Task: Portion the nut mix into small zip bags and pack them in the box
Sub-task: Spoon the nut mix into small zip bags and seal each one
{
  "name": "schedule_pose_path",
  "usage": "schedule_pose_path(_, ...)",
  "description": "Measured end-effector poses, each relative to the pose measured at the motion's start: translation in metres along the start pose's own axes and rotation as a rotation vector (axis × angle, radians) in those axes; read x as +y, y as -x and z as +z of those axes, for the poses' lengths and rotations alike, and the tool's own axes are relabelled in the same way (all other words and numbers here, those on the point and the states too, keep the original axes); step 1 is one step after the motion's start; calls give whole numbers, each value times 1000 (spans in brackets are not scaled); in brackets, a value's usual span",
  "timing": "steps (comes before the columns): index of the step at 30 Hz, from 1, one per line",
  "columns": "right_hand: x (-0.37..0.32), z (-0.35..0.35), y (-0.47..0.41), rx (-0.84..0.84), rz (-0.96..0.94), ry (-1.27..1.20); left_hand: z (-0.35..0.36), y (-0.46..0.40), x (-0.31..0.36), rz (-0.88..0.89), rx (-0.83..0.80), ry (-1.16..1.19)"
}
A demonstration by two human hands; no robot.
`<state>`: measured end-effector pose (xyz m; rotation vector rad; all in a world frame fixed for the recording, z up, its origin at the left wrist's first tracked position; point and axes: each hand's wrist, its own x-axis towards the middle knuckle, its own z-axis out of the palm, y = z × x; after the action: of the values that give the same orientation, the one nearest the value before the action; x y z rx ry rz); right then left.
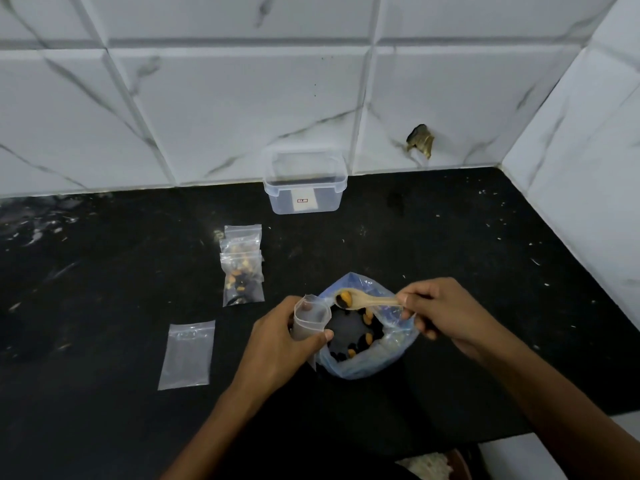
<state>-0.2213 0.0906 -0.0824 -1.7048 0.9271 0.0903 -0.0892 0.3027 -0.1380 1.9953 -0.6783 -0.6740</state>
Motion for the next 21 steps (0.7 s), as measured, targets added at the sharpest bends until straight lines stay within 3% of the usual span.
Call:
schedule_pose_path(5,-32,1,24,32,-193,73,3,-5,5,56,54,-104)
schedule_pose_path(10,-40,20,39,182,-585,629,6,-7,11,90,73,-54)
schedule_pose_path(14,-29,34,44,148,-930,938,6,-7,12,97,76,14)
schedule_pose_path(18,-24,39,48,109,-1051,1032,5,-4,16,111,63,68)
schedule_pose_path(21,-27,39,53,180,-1093,1002,5,-2,19,123,71,104)
